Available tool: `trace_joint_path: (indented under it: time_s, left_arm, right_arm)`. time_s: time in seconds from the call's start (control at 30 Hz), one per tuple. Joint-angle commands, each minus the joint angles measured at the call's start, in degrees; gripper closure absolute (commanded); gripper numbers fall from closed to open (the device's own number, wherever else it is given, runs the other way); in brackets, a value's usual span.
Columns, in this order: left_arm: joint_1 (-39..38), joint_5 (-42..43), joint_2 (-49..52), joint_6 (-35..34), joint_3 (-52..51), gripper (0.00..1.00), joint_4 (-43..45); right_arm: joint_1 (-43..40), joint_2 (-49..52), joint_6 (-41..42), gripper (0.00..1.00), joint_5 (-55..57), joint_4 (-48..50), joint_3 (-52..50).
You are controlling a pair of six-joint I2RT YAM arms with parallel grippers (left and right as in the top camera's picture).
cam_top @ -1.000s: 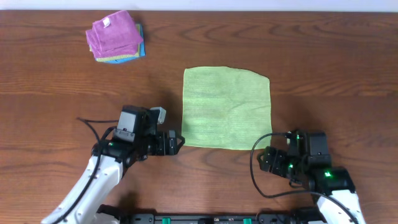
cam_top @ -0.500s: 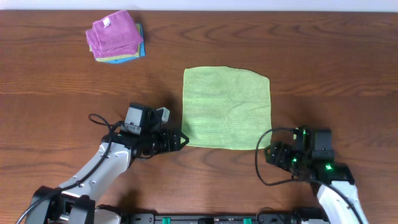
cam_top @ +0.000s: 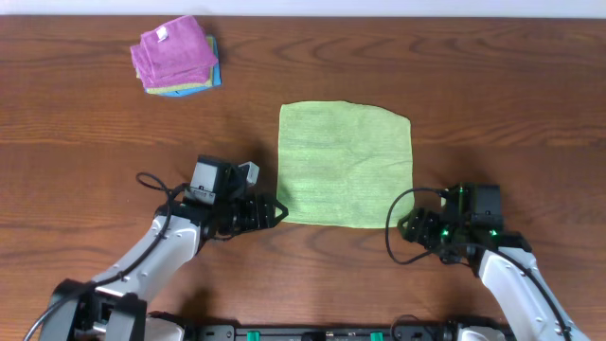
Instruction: Fold the cloth
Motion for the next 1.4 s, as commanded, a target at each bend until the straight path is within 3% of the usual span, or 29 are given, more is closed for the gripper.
trace_joint_path:
  time_s: [0.0,0.23,0.43,0.8,1.03,1.37]
  left_arm:
    - [0.0,-2.8,1.5,-0.2,-0.2,0.24,0.4]
    - [0.0,-2.3,4.3,2.1,-0.2,0.24,5.7]
    - [0.0,5.0,8.3,2.9,-0.2,0.27,12.3]
    - [0.7,6.2,9.4,6.8,-2.5,0.30,11.8]
    - [4.7,6.8,9.4,7.5,-7.1,0.29,16.6]
    - [4.7,6.8,11.0,7.9,-8.5,0.30,19.8]
  right_arm:
    - [-0.5,0.1,-0.9,0.27,-1.8,0.4,-0.4]
    - [-0.5,0.1,-2.4,0.27,-4.4,0.3,-0.4]
    - [-0.5,0.1,-2.4,0.27,-5.6,-0.3,-0.4]
    - [-0.5,0.1,-2.4,0.28,-6.4,-1.8,-0.4]
    - [-0.5,0.1,-2.4,0.30,-7.7,-2.3,-0.4]
    - [-2.8,0.1,-2.4,0.30,-9.9,-2.3,-0.3]
